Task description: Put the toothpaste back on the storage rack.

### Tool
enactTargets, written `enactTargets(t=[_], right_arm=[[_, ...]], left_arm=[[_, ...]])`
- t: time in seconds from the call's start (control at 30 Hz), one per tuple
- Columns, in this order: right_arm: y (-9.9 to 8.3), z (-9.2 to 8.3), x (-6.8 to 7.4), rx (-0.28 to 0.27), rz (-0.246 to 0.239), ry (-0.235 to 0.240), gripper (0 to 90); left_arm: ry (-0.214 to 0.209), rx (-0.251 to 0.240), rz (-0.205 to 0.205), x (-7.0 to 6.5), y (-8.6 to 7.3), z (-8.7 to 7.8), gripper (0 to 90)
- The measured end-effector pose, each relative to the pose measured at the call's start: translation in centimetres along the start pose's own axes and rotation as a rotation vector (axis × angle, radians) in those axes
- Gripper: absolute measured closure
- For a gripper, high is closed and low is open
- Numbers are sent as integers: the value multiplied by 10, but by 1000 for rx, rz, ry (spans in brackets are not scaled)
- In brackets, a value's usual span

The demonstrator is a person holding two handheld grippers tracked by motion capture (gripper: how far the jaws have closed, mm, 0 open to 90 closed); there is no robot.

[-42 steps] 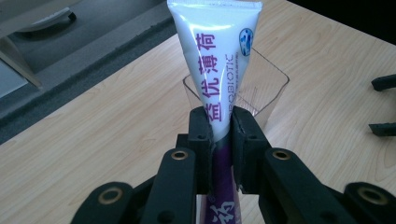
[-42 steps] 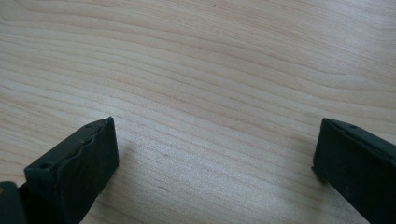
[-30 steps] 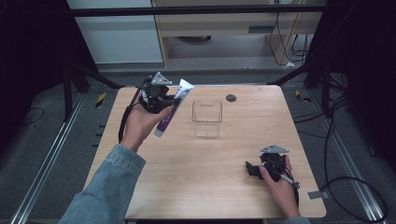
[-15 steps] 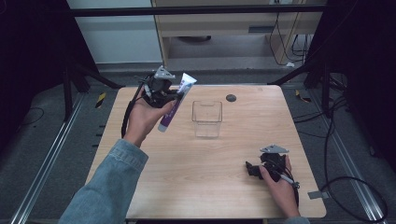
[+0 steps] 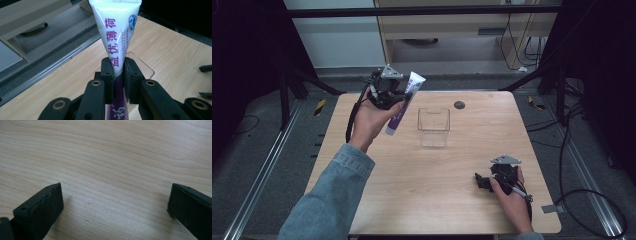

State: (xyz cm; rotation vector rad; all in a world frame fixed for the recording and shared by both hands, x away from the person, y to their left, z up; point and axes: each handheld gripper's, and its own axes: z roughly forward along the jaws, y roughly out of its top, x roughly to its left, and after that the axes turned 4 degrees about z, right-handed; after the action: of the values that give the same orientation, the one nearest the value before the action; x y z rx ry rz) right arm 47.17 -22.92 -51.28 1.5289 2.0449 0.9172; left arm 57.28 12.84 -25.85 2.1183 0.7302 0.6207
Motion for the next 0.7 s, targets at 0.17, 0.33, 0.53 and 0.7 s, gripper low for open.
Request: enactTargets(t=[0.17, 0.33, 0.53, 0.7], right_arm=[[0, 0, 0, 1, 1, 0, 3], [0, 0, 0, 0, -6, -4, 3], [0, 0, 0, 0, -5, -4, 3], [0, 0, 0, 0, -4, -3, 3]], left_arm=[[4, -6, 10, -3, 6, 4, 794], [6, -18, 15, -5, 12, 12, 794], [5, -25, 13, -6, 18, 23, 794], [21, -33, 17, -6, 24, 32, 794]])
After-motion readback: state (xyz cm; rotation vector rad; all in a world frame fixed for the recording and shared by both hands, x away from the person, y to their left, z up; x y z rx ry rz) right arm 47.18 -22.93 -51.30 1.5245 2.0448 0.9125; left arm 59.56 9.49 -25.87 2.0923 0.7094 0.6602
